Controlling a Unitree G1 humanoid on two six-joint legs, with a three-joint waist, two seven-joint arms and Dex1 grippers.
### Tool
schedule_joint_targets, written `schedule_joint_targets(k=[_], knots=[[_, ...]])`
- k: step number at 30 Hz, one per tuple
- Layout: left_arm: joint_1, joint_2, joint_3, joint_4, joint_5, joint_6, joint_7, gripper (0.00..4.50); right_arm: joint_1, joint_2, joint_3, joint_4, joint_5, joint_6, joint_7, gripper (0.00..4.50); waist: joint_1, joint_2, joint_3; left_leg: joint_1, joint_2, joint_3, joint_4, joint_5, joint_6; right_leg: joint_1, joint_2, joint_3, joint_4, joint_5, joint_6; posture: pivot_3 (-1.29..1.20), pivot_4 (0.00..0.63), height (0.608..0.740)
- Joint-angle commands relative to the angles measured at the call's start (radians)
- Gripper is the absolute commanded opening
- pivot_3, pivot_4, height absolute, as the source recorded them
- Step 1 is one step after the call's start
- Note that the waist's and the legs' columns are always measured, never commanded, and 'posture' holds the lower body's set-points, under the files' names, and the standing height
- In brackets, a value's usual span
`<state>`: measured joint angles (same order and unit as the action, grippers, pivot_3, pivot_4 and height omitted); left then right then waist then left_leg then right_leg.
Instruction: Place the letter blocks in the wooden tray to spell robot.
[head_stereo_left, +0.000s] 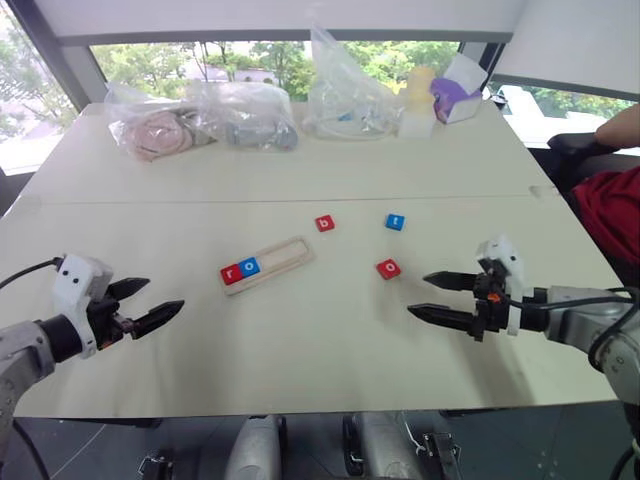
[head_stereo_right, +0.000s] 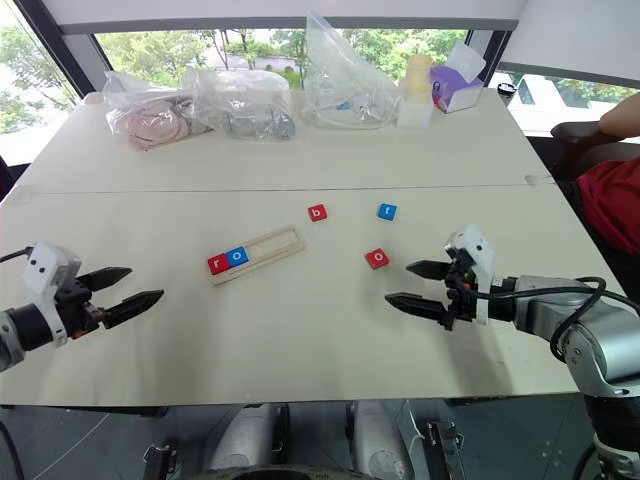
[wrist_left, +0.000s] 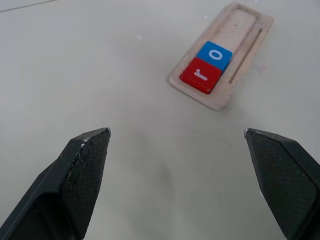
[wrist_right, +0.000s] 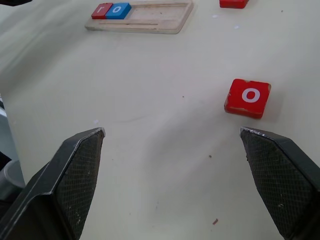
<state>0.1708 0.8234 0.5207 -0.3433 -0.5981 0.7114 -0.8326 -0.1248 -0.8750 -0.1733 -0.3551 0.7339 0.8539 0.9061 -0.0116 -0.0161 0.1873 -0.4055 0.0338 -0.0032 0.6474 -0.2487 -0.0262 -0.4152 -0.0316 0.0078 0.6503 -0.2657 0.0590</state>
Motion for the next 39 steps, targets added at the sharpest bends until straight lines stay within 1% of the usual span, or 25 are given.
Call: schedule_joint_targets(k=[1, 5, 11, 21, 33, 37, 39], knots=[[-0.019, 0.019, -0.015, -0.003, 0.007, -0.022, -0.010, 4.50, 0.004, 0.016, -0.025, -0.043, 0.021, 0.000, -0.017, 4.47, 0.000, 0.000, 0.000, 0.000, 0.000, 0.000, 0.000, 0.000, 0.000, 0.000, 0.000, 0.000, 0.000, 0.000, 0.000, 0.00, 0.150, 0.740], [-0.039, 0.024, -0.028, 0.000, -0.009, 0.002, -0.014, 4.50, 0.014, 0.031, -0.032, -0.069, 0.034, 0.013, -0.038, 4.47, 0.000, 0.000, 0.000, 0.000, 0.000, 0.000, 0.000, 0.000, 0.000, 0.000, 0.000, 0.000, 0.000, 0.000, 0.000, 0.00, 0.150, 0.740], [-0.021, 0.029, -0.028, -0.011, -0.007, 0.007, -0.020, 4.50, 0.013, 0.041, -0.022, -0.080, 0.050, 0.023, -0.058, 4.47, -0.001, 0.000, 0.000, 0.000, 0.000, 0.000, 0.000, 0.000, 0.000, 0.000, 0.000, 0.000, 0.000, 0.000, 0.000, 0.00, 0.150, 0.740], [0.006, 0.018, -0.027, -0.029, -0.010, 0.002, -0.009, 4.50, -0.043, 0.062, 0.014, -0.061, 0.043, 0.024, -0.062, 4.47, 0.000, 0.000, 0.000, 0.000, 0.000, 0.000, 0.000, 0.000, 0.000, 0.000, 0.000, 0.001, 0.000, 0.000, 0.000, 0.00, 0.150, 0.740], [0.000, 0.025, -0.028, -0.013, -0.001, -0.007, -0.012, 4.50, -0.043, 0.067, 0.020, -0.057, 0.035, 0.017, -0.060, 4.47, -0.001, 0.000, 0.000, 0.000, 0.000, 0.000, 0.000, 0.000, 0.000, 0.000, 0.000, 0.001, 0.000, 0.000, 0.000, 0.00, 0.150, 0.740], [0.009, 0.055, -0.042, -0.001, 0.038, -0.035, -0.031, 4.50, -0.038, 0.066, 0.024, -0.052, 0.029, 0.014, -0.055, 4.47, -0.001, 0.000, 0.000, 0.000, 0.000, 0.000, 0.000, 0.000, 0.000, -0.001, 0.000, 0.001, 0.000, 0.000, 0.000, 0.00, 0.150, 0.740], [-0.014, 0.083, -0.048, 0.031, 0.054, -0.063, -0.056, 4.50, -0.059, 0.060, 0.034, -0.053, 0.037, 0.029, -0.045, 4.47, 0.000, 0.000, 0.000, 0.000, 0.000, 0.000, 0.000, 0.000, 0.000, -0.001, 0.000, 0.001, 0.000, 0.000, 0.000, 0.00, 0.150, 0.740]])
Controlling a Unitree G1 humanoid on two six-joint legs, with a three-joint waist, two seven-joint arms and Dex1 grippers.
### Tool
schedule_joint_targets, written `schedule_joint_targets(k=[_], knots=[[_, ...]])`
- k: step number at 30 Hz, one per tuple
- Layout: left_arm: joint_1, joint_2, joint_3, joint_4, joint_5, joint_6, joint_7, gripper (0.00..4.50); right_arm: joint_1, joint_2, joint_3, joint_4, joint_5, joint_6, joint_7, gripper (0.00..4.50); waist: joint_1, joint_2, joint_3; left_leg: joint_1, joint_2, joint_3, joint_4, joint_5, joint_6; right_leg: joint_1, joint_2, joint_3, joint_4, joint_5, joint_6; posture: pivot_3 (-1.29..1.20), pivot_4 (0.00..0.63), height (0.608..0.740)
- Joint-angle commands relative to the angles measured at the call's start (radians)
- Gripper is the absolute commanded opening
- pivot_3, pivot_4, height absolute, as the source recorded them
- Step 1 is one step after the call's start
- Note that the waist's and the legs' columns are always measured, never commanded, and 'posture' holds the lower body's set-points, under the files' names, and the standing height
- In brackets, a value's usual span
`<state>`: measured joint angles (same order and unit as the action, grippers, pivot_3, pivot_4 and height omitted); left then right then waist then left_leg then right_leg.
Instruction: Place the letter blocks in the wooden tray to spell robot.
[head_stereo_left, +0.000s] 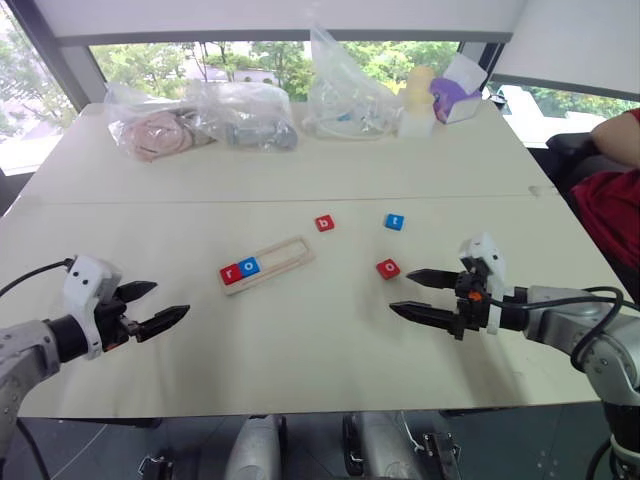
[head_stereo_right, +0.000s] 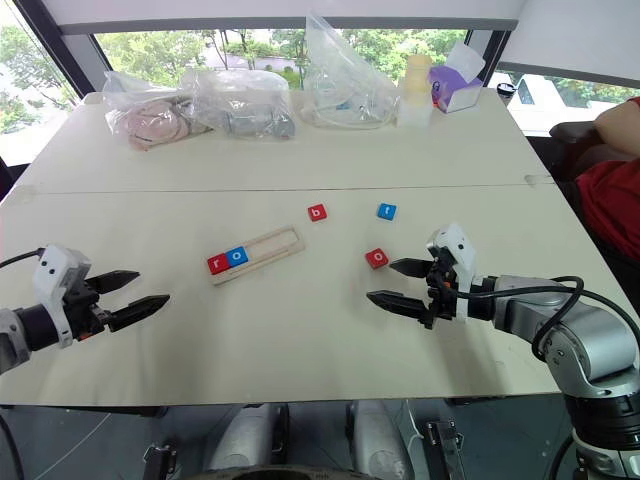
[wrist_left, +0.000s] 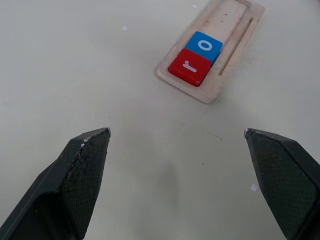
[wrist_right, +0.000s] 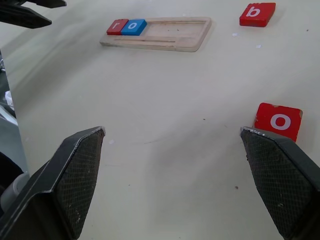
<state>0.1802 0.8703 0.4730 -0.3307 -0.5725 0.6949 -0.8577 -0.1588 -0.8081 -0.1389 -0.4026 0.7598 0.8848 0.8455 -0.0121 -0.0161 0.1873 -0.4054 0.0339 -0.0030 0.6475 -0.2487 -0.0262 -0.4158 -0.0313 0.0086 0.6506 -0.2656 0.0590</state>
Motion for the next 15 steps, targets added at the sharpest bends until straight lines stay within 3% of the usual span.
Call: schedule_joint_targets(k=[1, 4, 7, 15], knots=[[-0.044, 0.055, -0.015, 0.045, 0.039, -0.070, -0.054, 4.50, -0.043, -0.005, 0.006, -0.021, 0.027, 0.014, 0.014, 4.47, 0.000, 0.000, 0.000, 0.000, 0.000, 0.000, 0.000, 0.000, 0.000, 0.000, 0.000, 0.000, 0.000, 0.000, 0.000, 0.00, 0.150, 0.740], [-0.117, 0.103, -0.098, 0.126, 0.091, -0.140, -0.117, 4.50, -0.093, 0.031, 0.026, -0.077, 0.097, 0.068, -0.008, 4.47, 0.000, 0.000, 0.000, -0.001, 0.000, 0.000, 0.000, 0.000, 0.000, -0.001, 0.000, 0.000, 0.000, 0.001, -0.001, 0.00, 0.150, 0.740], [-0.267, 0.118, -0.262, 0.249, 0.179, -0.231, -0.186, 4.50, -0.135, 0.100, 0.111, -0.166, 0.110, 0.098, -0.069, 4.47, 0.000, 0.000, 0.000, -0.001, 0.000, 0.001, 0.000, 0.000, 0.000, -0.002, 0.001, 0.000, 0.000, 0.001, -0.001, 0.00, 0.150, 0.740], [-0.574, -0.032, -0.511, 0.578, 0.343, -0.425, -0.245, 4.50, -0.129, 0.185, 0.246, -0.209, 0.025, 0.079, -0.171, 4.47, 0.002, -0.001, -0.001, -0.005, -0.001, 0.003, 0.000, 0.000, 0.000, -0.005, 0.002, 0.000, 0.001, 0.004, 0.004, 0.00, 0.150, 0.740]])
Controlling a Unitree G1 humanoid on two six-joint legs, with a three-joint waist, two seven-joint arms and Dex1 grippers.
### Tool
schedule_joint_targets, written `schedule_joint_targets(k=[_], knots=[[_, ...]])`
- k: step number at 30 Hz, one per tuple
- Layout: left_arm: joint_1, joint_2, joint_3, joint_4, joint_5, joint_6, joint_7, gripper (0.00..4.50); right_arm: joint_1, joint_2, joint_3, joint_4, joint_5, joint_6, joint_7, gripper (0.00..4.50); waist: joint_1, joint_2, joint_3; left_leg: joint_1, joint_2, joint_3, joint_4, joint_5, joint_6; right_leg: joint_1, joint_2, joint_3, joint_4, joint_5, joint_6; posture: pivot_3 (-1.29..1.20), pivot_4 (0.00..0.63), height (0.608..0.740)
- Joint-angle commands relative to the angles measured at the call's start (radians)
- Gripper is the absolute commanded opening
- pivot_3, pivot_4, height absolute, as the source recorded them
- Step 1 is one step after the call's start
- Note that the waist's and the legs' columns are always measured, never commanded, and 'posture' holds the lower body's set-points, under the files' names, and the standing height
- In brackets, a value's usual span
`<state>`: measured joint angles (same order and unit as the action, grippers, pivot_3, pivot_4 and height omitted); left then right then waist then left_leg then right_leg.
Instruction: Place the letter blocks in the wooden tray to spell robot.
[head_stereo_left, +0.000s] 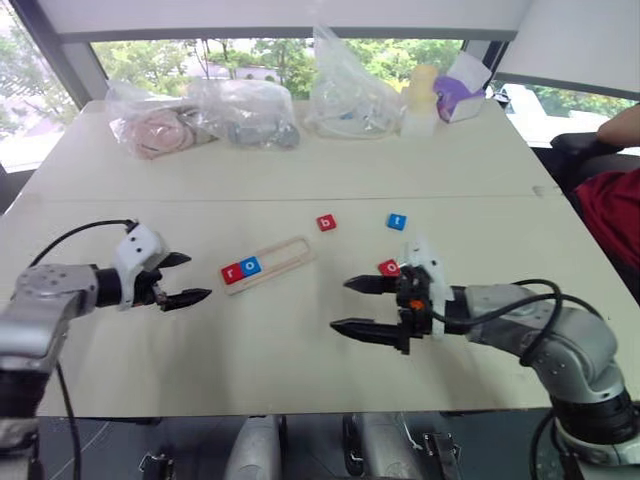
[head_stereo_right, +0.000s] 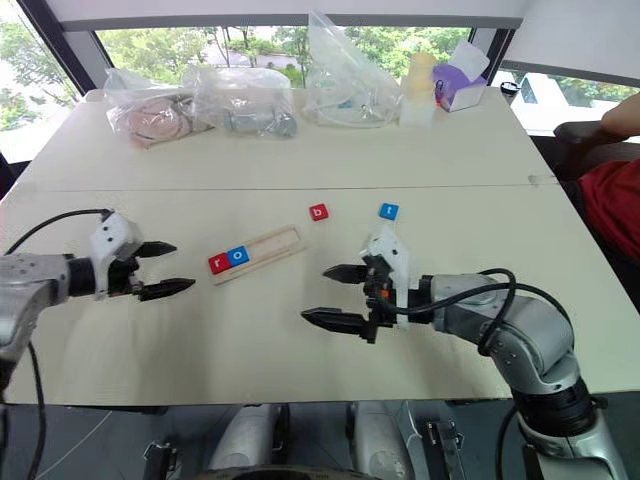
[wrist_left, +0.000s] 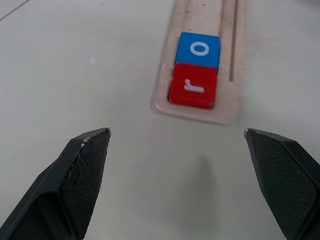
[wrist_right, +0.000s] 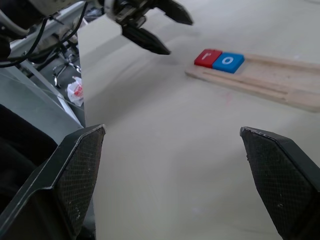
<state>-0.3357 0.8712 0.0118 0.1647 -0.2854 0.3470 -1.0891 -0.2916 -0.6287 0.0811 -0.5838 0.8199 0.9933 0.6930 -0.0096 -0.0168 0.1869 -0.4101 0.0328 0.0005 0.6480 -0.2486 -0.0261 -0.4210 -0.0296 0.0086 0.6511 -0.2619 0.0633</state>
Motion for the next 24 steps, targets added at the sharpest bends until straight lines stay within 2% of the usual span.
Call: schedule_joint_targets(k=[1, 10, 16, 19, 20, 24], knots=[[-0.084, -0.061, -0.073, 0.112, 0.069, -0.094, -0.019, 4.50, 0.009, 0.005, 0.036, -0.029, -0.049, -0.037, -0.022, 4.47, -0.001, -0.001, 0.000, 0.000, 0.000, 0.000, 0.000, 0.000, 0.000, 0.000, 0.000, 0.000, 0.000, 0.000, 0.001, 0.00, 0.150, 0.740], [-0.116, -0.144, -0.158, 0.175, 0.137, -0.153, -0.056, 4.50, 0.044, -0.008, 0.050, -0.028, -0.113, -0.072, -0.030, 4.47, -0.003, -0.001, -0.001, 0.002, 0.000, 0.001, 0.001, 0.000, 0.000, 0.000, 0.001, 0.002, 0.003, 0.001, 0.002, 0.00, 0.150, 0.740], [-0.075, -0.141, -0.181, 0.161, 0.185, -0.170, -0.040, 4.50, 0.051, -0.012, 0.034, -0.009, -0.136, -0.083, -0.030, 4.47, -0.002, -0.001, -0.002, 0.002, 0.000, 0.002, 0.001, 0.000, 0.000, 0.000, 0.001, 0.003, 0.003, 0.001, 0.002, 0.00, 0.150, 0.740], [-0.062, -0.156, -0.166, 0.173, 0.167, -0.163, -0.036, 3.68, 0.056, -0.014, 0.032, -0.001, -0.144, -0.093, -0.026, 4.50, -0.002, 0.000, -0.006, 0.003, 0.000, 0.002, 0.001, 0.000, 0.000, 0.001, 0.001, 0.003, 0.003, 0.001, 0.002, 0.00, 0.150, 0.740], [-0.062, -0.161, -0.160, 0.177, 0.163, -0.158, -0.031, 3.23, 0.058, -0.015, 0.028, 0.002, -0.145, -0.095, -0.024, 4.50, -0.002, 0.000, -0.007, 0.003, 0.000, 0.002, 0.001, 0.000, 0.000, 0.001, 0.001, 0.003, 0.003, 0.001, 0.002, 0.00, 0.150, 0.740], [-0.078, -0.176, -0.139, 0.194, 0.150, -0.172, -0.024, 3.13, 0.061, -0.024, -0.004, 0.020, -0.144, -0.099, -0.023, 4.50, -0.003, 0.000, -0.010, 0.007, 0.000, 0.002, 0.001, 0.000, 0.000, 0.005, 0.001, 0.003, 0.003, 0.001, 0.001, 0.00, 0.150, 0.740]])
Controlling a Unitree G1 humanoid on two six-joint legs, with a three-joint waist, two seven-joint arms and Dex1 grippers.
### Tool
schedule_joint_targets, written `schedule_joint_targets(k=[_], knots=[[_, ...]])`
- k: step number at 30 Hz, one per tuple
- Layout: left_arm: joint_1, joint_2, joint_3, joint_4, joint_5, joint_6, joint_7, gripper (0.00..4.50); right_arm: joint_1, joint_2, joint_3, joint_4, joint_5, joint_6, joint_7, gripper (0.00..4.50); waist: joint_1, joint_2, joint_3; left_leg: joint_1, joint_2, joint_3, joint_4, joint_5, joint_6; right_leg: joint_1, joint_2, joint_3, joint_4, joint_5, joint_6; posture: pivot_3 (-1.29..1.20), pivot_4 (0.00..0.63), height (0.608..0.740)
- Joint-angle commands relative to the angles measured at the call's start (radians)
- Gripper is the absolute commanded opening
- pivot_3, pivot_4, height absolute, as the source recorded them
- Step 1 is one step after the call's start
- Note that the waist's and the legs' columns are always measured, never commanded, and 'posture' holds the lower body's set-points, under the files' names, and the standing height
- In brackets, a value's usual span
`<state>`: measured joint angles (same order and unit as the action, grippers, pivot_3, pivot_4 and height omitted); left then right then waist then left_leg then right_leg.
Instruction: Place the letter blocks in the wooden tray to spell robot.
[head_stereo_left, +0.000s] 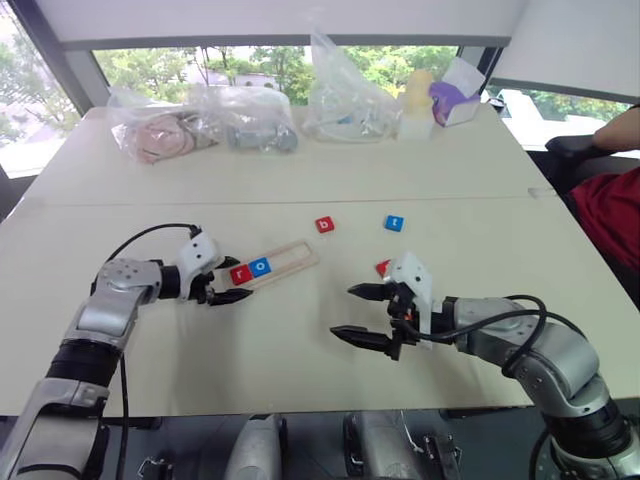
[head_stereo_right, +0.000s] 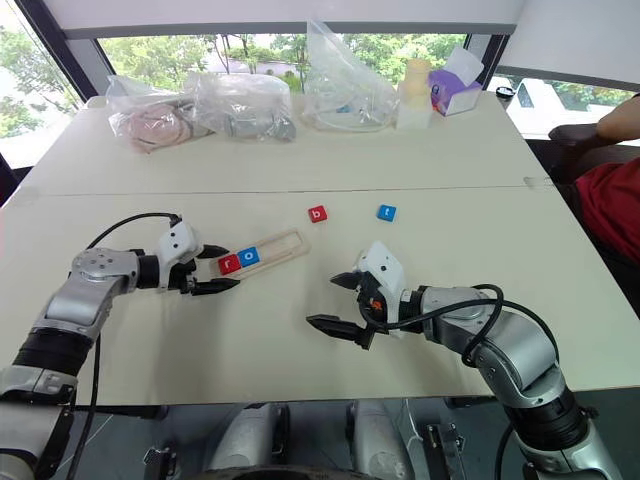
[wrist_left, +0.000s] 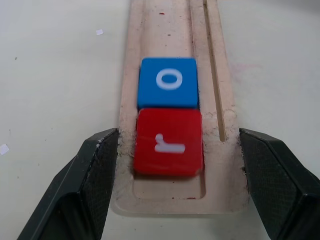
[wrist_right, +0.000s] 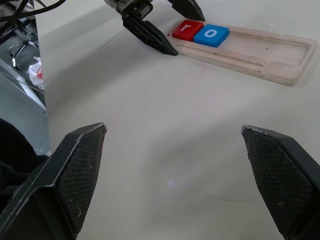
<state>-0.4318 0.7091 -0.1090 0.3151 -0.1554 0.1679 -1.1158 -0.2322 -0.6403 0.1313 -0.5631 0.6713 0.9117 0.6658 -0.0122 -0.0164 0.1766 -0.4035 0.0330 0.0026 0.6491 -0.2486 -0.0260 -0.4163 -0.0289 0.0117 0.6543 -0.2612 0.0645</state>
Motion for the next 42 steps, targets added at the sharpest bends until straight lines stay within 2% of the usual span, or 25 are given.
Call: schedule_joint_targets(k=[1, 5, 10, 20, 22, 23, 28, 31, 35, 38, 42], knots=[[0.008, -0.016, -0.012, 0.048, 0.019, -0.006, 0.002, 3.13, 0.002, -0.015, -0.072, 0.007, 0.008, -0.017, 0.002, 4.50, 0.001, 0.000, 0.000, 0.001, 0.000, 0.000, 0.000, 0.000, 0.000, 0.001, 0.000, 0.000, 0.000, 0.000, 0.000, 0.00, 0.150, 0.740], [-0.040, -0.001, -0.022, 0.026, 0.007, -0.032, -0.072, 3.13, 0.007, -0.024, -0.153, 0.019, 0.036, -0.001, -0.004, 4.50, 0.002, 0.000, 0.000, 0.004, 0.000, 0.000, 0.000, 0.000, 0.000, 0.005, 0.000, 0.000, -0.001, -0.002, -0.003, 0.00, 0.150, 0.740], [-0.107, 0.037, -0.093, -0.019, 0.013, -0.082, -0.253, 3.13, 0.053, -0.057, -0.225, 0.022, 0.041, 0.002, 0.002, 4.50, 0.002, -0.001, 0.000, 0.001, 0.000, 0.000, -0.001, 0.000, 0.000, 0.002, 0.000, 0.000, -0.001, 0.000, 0.000, 0.00, 0.150, 0.740], [-0.190, -0.024, -0.141, 0.135, 0.072, -0.128, -0.277, 3.13, 0.106, -0.032, -0.251, 0.008, 0.030, -0.013, -0.041, 4.50, -0.001, -0.001, 0.000, -0.003, 0.000, 0.000, 0.000, 0.000, 0.000, -0.003, 0.002, 0.000, -0.001, 0.000, 0.000, 0.00, 0.150, 0.740], [-0.189, -0.024, -0.140, 0.137, 0.069, -0.121, -0.288, 4.19, 0.112, -0.027, -0.248, 0.002, 0.031, -0.014, -0.048, 4.50, -0.001, -0.001, 0.000, -0.003, 0.000, 0.000, 0.000, 0.000, 0.000, -0.003, 0.002, 0.000, -0.001, 0.000, 0.000, 0.00, 0.150, 0.740], [-0.187, -0.024, -0.139, 0.134, 0.065, -0.114, -0.295, 4.45, 0.114, -0.026, -0.246, 0.002, 0.030, -0.015, -0.049, 4.50, -0.001, -0.001, 0.000, -0.003, 0.000, 0.000, 0.000, 0.000, 0.000, -0.003, 0.002, 0.000, -0.001, 0.000, 0.000, 0.00, 0.150, 0.740], [-0.162, 0.006, -0.111, 0.111, 0.089, -0.157, -0.241, 4.45, 0.064, -0.022, -0.196, 0.055, -0.049, -0.048, -0.079, 4.50, -0.003, -0.001, 0.000, -0.003, 0.000, 0.000, 0.000, 0.000, 0.000, -0.003, 0.002, 0.001, 0.000, 0.000, 0.000, 0.00, 0.150, 0.740], [-0.115, 0.081, -0.065, 0.027, 0.056, -0.105, -0.253, 4.45, -0.046, 0.076, -0.145, 0.138, -0.111, -0.086, -0.157, 4.50, -0.016, -0.002, 0.001, -0.003, 0.001, 0.001, 0.000, 0.000, 0.000, -0.004, 0.003, 0.002, 0.000, 0.000, 0.000, 0.00, 0.150, 0.740], [-0.011, 0.186, 0.030, -0.107, -0.009, 0.005, -0.242, 4.45, -0.262, 0.292, -0.071, 0.386, -0.227, -0.094, -0.328, 4.50, -0.037, -0.002, 0.001, -0.002, 0.002, 0.001, -0.001, 0.000, 0.000, -0.010, 0.004, 0.005, 0.008, 0.001, -0.001, 0.00, 0.150, 0.740], [0.009, 0.187, 0.153, -0.185, -0.106, 0.146, -0.158, 4.45, -0.399, 0.416, -0.042, 0.609, -0.303, -0.135, -0.394, 4.50, -0.030, -0.003, 0.002, -0.003, 0.002, 0.002, 0.000, 0.000, 0.000, -0.012, 0.004, 0.005, 0.010, 0.001, -0.001, 0.00, 0.150, 0.740], [0.040, 0.156, 0.309, -0.324, -0.228, 0.319, -0.018, 4.45, -0.535, 0.517, 0.013, 0.884, -0.417, -0.251, -0.422, 4.50, -0.023, -0.005, 0.003, -0.005, 0.002, 0.002, 0.000, 0.000, 0.000, -0.012, 0.002, 0.004, 0.010, 0.001, -0.001, 0.00, 0.150, 0.740]])
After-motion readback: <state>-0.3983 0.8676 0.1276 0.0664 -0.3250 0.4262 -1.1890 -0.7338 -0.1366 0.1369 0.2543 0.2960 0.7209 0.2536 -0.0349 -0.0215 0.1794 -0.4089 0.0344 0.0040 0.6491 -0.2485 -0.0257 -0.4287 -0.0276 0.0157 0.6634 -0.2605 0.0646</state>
